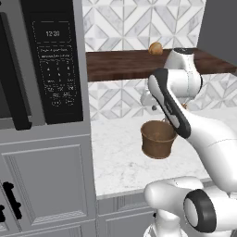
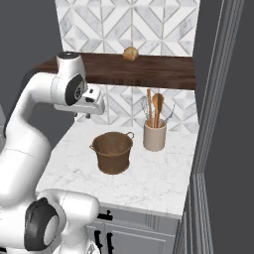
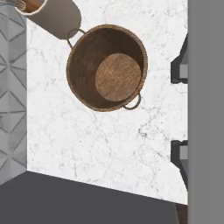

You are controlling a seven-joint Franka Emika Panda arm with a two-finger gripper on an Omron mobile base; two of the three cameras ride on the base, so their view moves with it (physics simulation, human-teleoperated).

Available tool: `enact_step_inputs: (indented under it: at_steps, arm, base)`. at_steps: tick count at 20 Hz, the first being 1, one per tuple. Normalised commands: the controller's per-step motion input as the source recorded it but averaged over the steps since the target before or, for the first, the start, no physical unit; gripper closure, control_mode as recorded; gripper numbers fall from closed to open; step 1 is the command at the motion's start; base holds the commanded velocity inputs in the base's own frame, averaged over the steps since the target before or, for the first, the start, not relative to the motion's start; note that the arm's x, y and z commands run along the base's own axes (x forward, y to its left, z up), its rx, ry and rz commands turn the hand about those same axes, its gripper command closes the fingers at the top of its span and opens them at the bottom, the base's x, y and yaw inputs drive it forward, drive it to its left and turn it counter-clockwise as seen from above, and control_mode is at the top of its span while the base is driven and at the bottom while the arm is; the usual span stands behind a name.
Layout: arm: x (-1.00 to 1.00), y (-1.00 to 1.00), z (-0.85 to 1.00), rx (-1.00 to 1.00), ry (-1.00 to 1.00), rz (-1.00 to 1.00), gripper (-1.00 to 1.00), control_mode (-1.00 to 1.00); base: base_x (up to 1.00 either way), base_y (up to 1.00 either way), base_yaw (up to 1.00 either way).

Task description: Open the cabinet, pick up the bread from the cabinet and place it in the basket. Then move the basket to the dining counter.

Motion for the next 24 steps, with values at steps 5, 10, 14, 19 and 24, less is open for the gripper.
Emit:
enact_step_inputs:
  at_steps: [5,10,14,19,24]
  arm:
    - [-0.66,-0.14,0.0,0.0,-0.07,0.01,-1.0,-1.0]
    - [-0.97,-0.18,0.33,0.04,-0.17,-0.07,-1.0,-1.0]
    - [-0.39,-0.1,0.99,0.0,-0.28,-0.17,-1.0,-1.0]
    - [0.02,-0.23,0.99,0.0,-0.3,-0.16,-1.0,-1.0]
    - [0.74,-0.16,0.87,0.0,-0.02,-0.1,-1.0,-1.0]
  base:
    - [0.0,0.0,0.0]
    - [0.0,0.0,0.0]
    - [0.0,0.0,0.0]
    - [0.0,0.0,0.0]
    - [0.0,0.0,0.0]
